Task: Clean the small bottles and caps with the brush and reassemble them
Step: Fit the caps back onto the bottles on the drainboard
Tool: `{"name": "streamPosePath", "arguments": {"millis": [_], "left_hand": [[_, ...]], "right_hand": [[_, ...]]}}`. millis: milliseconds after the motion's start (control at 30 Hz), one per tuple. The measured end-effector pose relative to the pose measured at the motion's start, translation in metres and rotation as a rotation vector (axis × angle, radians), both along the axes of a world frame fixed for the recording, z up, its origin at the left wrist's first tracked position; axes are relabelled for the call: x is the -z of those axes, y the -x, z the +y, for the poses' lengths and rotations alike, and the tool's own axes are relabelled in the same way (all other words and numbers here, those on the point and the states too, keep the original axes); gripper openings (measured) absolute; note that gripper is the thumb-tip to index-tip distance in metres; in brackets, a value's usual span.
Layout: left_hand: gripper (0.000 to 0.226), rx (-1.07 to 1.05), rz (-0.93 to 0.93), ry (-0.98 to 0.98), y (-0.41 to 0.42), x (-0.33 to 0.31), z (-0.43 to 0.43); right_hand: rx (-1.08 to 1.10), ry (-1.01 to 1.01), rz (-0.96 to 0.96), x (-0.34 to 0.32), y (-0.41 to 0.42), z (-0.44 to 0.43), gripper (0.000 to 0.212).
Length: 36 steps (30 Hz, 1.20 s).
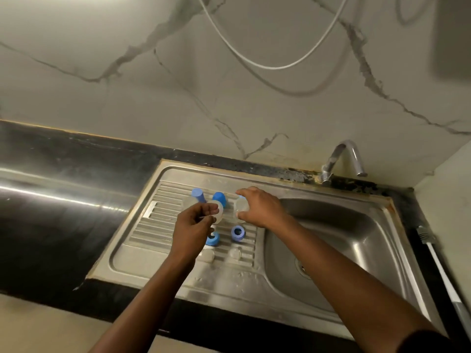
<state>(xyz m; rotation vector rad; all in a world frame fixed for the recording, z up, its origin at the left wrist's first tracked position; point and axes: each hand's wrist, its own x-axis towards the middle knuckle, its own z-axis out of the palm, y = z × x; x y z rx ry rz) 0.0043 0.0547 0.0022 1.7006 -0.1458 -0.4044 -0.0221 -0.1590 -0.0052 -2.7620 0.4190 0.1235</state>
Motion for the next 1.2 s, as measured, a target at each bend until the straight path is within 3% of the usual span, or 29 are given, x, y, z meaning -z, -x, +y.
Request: {"name": "streamPosePath", "arguments": {"millis": [233, 433, 533, 633, 733, 833, 900, 1033, 1200], "left_hand": [[0.030, -0.027, 0.020, 0.011, 0.006, 0.011, 0.014], [0.022, 0.014, 0.062, -0.022, 0.011, 0.022, 0.016], [0.011, 0.082, 0.089, -0.008, 0.018, 0.020, 0.011], [0.016, 0.187, 0.142, 0.038, 0.027, 0.016, 0.003], [0.039, 0.263, 0.200, 0.064, 0.032, 0.017, -0.003], [0.068, 0.276, 0.180, 0.089, 0.036, 0.026, -0.001], [0.070, 0.260, 0.167, 0.085, 0.040, 0.031, 0.004], [0.034, 0.267, 0.134, 0.055, 0.051, 0.036, 0.016], [0.048, 0.322, 0.024, -0.086, 0.055, 0.055, 0.029]], "right_hand": [[-0.048, 0.102, 0.025, 0.023, -0.006, 0.007, 0.069], [0.105, -0.049, -0.112, -0.002, 0.017, 0.001, 0.058], [0.212, -0.266, -0.219, -0.025, 0.043, -0.002, 0.057], [0.277, -0.639, -0.308, -0.032, 0.069, -0.001, 0.048], [0.349, -1.053, -0.294, -0.022, 0.092, 0.006, 0.045], [0.348, -1.255, -0.250, -0.001, 0.112, 0.018, 0.046], [0.340, -1.293, -0.216, 0.014, 0.120, 0.027, 0.049], [0.334, -1.263, -0.164, 0.043, 0.125, 0.040, 0.054], [0.247, -0.952, -0.092, 0.077, 0.126, 0.050, 0.050]]}}
